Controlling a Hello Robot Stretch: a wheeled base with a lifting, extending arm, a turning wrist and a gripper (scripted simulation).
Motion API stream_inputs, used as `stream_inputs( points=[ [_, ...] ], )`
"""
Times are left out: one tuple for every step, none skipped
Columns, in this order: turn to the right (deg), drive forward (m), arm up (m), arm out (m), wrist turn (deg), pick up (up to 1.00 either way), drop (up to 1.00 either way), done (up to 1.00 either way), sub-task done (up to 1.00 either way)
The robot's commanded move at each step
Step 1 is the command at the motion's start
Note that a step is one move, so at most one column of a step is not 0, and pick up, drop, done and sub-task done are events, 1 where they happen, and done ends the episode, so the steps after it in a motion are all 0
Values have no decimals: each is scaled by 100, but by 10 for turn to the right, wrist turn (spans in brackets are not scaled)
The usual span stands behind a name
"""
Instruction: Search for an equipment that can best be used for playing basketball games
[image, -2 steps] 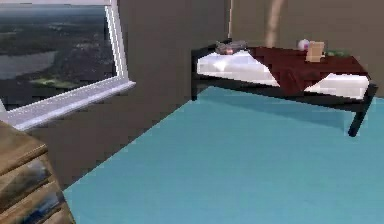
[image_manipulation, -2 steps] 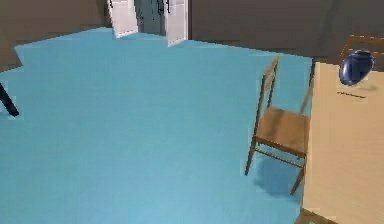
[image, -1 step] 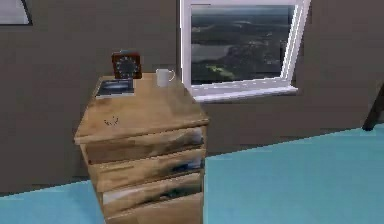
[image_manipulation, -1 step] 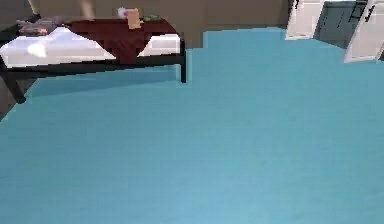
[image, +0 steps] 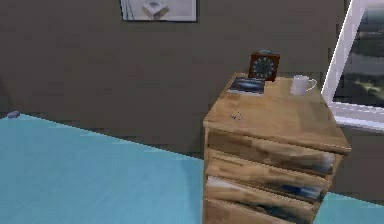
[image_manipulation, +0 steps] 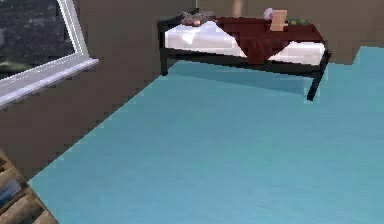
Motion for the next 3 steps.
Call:
stream_inputs(
  points=[
    [0,35,0,0,0,0,0,0,0],
    [-450,0,0,0,0,0,0,0,0],
    [-360,0,0,0,0,0,0,0,0]
  ],
)
